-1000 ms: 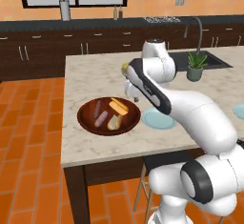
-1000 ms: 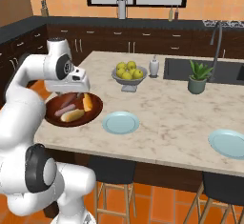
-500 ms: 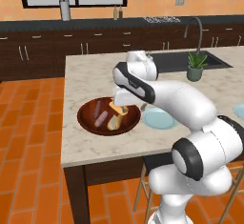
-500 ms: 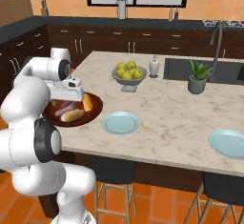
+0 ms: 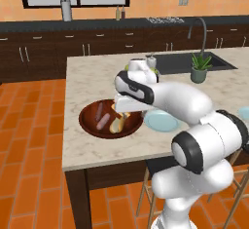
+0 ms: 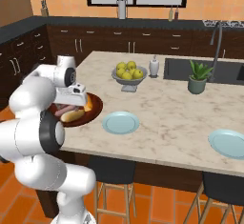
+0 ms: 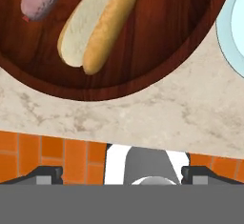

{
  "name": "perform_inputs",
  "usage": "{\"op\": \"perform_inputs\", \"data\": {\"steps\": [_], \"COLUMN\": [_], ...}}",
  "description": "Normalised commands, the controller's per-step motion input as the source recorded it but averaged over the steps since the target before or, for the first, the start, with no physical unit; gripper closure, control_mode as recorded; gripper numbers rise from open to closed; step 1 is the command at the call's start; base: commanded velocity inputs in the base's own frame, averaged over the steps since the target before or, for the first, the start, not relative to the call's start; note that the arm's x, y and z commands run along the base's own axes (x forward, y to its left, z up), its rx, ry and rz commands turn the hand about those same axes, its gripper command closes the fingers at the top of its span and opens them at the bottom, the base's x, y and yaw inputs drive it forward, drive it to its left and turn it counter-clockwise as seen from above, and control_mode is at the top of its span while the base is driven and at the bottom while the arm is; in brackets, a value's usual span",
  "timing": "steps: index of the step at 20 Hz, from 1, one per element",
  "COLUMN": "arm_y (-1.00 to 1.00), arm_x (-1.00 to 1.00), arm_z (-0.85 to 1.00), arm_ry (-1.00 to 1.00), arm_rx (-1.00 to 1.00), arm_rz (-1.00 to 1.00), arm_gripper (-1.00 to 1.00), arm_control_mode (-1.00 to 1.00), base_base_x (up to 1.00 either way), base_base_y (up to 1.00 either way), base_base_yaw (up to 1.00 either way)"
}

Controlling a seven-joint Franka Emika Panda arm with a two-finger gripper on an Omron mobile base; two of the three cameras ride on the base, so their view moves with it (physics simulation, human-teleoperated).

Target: Place one bun and one sausage from the bowl on each plate.

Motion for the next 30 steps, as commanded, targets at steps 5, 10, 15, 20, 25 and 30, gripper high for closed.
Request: {"op": "perform_inputs", "data": {"steps": [5,10,15,20,25,30], "arm_y": [0.02,0.23,0.28,0.00,0.10,0.02], "arm_x": [0.42,0.42,0.49,0.33,0.31,0.05], "arm_z": [-0.15,-0.30,-0.42,-0.34,-0.36,-0.25], "arm_ry": [0.00,0.00,0.00,0.00,0.00,0.00], "arm_rx": [0.00,0.00,0.00,0.02,0.00,0.00], "arm_rz": [0.00,0.00,0.00,-0.02,-0.05,0.00], "arm_gripper": [-1.00,-1.00,-1.00,-1.00,-1.00,-1.00], "arm_control_mode": [-1.00,-1.00,-1.00,-1.00,-1.00,-1.00], "base_base_x": [0.00,0.00,0.00,0.00,0.00,0.00], "base_base_y": [0.00,0.00,0.00,0.00,0.00,0.00], "base_base_yaw": [0.00,0.00,0.00,0.00,0.00,0.00]}}
